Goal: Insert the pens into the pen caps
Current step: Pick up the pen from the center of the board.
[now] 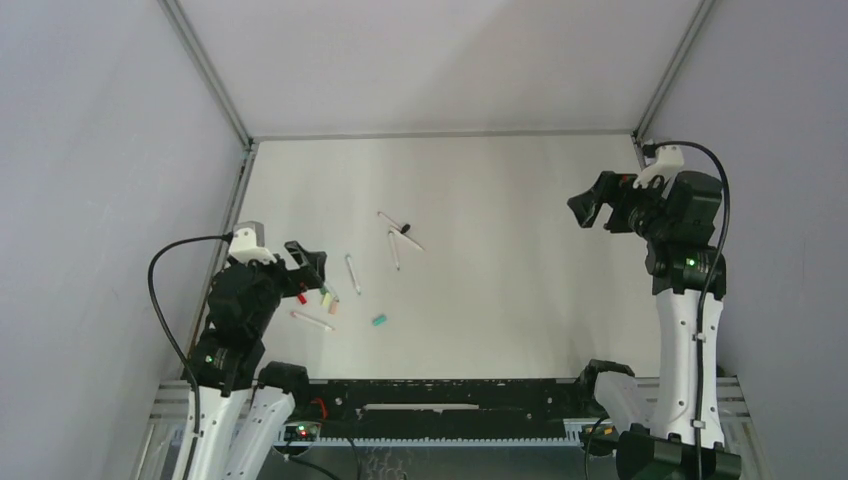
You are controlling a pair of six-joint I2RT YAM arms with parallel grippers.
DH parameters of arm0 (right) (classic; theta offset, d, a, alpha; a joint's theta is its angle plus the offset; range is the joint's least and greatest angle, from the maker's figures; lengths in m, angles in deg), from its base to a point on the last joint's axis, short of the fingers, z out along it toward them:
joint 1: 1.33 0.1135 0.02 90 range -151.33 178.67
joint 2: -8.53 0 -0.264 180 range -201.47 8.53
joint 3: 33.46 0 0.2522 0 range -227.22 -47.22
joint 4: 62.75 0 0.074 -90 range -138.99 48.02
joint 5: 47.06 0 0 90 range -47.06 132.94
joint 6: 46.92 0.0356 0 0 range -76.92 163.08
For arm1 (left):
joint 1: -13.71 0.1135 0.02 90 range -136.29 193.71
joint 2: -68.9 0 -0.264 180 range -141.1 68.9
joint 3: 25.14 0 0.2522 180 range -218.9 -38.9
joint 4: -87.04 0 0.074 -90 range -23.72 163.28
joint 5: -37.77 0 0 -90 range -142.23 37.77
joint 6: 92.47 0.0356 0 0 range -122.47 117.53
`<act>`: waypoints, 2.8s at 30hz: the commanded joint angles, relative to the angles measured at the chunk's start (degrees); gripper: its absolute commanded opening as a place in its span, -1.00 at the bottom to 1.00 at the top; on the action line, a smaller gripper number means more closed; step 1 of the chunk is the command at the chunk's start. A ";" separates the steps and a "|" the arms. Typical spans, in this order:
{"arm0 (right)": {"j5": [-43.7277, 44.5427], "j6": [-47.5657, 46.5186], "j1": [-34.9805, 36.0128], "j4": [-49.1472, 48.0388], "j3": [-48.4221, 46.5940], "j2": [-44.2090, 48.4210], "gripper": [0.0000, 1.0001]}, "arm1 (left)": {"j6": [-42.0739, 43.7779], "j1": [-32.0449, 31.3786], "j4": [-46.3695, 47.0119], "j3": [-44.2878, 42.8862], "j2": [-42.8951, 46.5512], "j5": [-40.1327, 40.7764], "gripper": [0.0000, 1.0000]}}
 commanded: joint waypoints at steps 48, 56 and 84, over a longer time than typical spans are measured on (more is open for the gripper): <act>-29.65 -22.59 11.34 0.69 6.29 -13.56 0.89 | -19.98 -18.40 15.96 -4.91 -63.38 24.81 -0.18; -30.72 -22.34 10.33 0.78 6.29 -12.97 0.89 | -20.06 -17.82 17.62 -4.29 -66.31 21.65 -0.46; -43.03 -50.87 13.89 13.88 7.78 -9.96 0.88 | -9.28 -24.32 25.98 2.18 -42.13 -4.24 -1.00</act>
